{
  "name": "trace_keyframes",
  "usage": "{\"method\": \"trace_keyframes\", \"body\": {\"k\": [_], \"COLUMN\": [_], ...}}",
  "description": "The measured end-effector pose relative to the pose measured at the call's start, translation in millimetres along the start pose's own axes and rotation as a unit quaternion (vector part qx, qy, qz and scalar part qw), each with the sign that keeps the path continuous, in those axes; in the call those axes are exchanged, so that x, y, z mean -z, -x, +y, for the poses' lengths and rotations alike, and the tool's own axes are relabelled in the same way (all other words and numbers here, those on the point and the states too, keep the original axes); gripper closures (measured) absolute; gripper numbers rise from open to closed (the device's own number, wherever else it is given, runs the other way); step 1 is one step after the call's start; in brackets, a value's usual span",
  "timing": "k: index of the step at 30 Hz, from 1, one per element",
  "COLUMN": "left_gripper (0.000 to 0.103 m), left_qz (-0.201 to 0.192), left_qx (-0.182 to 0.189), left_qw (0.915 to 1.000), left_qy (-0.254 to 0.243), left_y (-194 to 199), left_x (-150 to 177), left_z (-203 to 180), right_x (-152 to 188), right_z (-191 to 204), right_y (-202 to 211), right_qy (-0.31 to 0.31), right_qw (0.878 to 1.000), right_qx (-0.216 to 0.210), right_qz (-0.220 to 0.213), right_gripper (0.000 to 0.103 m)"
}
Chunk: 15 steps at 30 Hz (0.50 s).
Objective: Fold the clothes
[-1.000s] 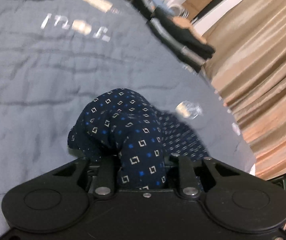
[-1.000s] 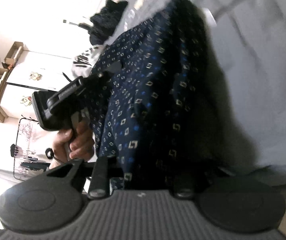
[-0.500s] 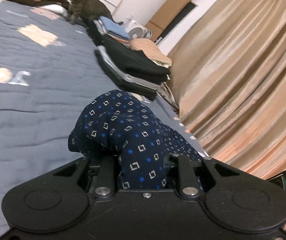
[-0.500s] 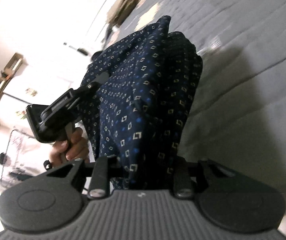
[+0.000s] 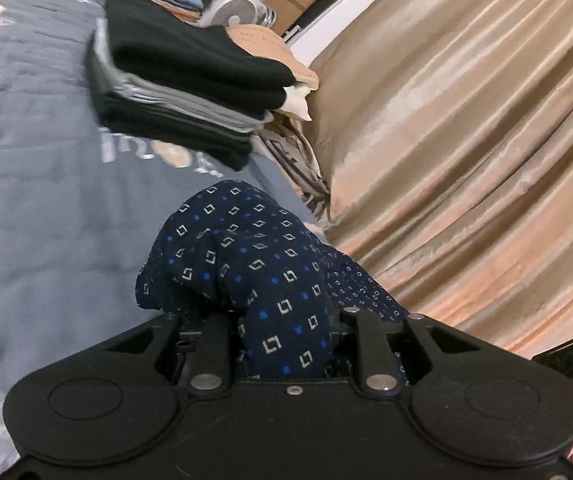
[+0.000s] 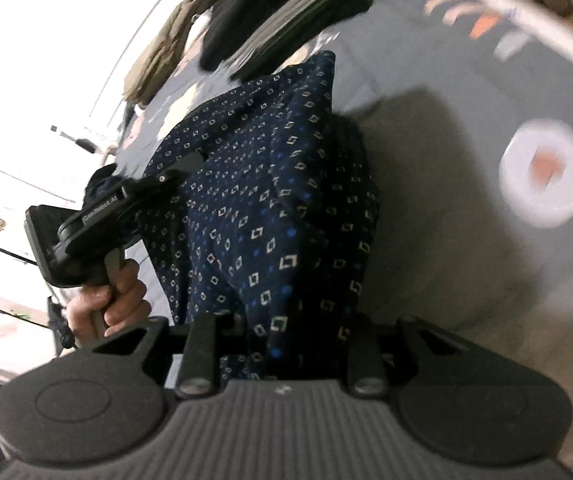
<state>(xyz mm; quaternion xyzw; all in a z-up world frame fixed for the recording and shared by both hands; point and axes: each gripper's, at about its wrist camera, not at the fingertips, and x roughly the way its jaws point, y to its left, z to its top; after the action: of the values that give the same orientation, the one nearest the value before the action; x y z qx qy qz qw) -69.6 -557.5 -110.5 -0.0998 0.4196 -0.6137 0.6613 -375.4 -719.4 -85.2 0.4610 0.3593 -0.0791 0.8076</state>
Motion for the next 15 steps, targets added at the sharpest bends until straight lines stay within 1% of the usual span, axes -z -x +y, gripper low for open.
{"method": "trace_keyframes", "body": {"k": [3, 6, 9, 10, 11, 13, 14, 15], "left_gripper": [0.080, 0.080, 0.080, 0.079, 0.075, 0.069, 0.058, 0.053], "left_qz": [0.002, 0.005, 0.022, 0.027, 0.030, 0.035, 0.036, 0.037], "left_qx": [0.002, 0.004, -0.003, -0.003, -0.002, -0.003, -0.006, -0.009], "left_qw": [1.0000, 0.9999, 0.9994, 0.9990, 0.9985, 0.9977, 0.9977, 0.9977], "left_qy": [0.006, 0.013, 0.027, 0.037, 0.046, 0.057, 0.056, 0.055], "left_y": [-36, -71, -103, -108, -112, -113, -108, -103], "left_x": [-6, -12, -9, -6, -3, 0, -1, -2], "left_z": [-2, -3, 7, 13, 18, 28, 32, 36], "right_x": [-32, -56, -65, -63, -60, -52, -44, -36], "right_z": [-22, -42, -73, -88, -100, -123, -131, -136], "right_y": [6, 3, -12, -17, -17, -15, -9, -4], "right_qy": [0.011, 0.015, 0.006, -0.006, -0.017, -0.038, -0.047, -0.056], "right_qw": [1.000, 1.000, 1.000, 0.999, 1.000, 0.999, 0.999, 0.998], "right_qx": [0.005, 0.012, 0.020, 0.017, 0.011, -0.002, -0.018, -0.024], "right_qz": [0.000, 0.003, 0.020, 0.027, 0.024, 0.017, 0.004, -0.007], "right_gripper": [0.078, 0.077, 0.074, 0.070, 0.064, 0.061, 0.060, 0.060]}}
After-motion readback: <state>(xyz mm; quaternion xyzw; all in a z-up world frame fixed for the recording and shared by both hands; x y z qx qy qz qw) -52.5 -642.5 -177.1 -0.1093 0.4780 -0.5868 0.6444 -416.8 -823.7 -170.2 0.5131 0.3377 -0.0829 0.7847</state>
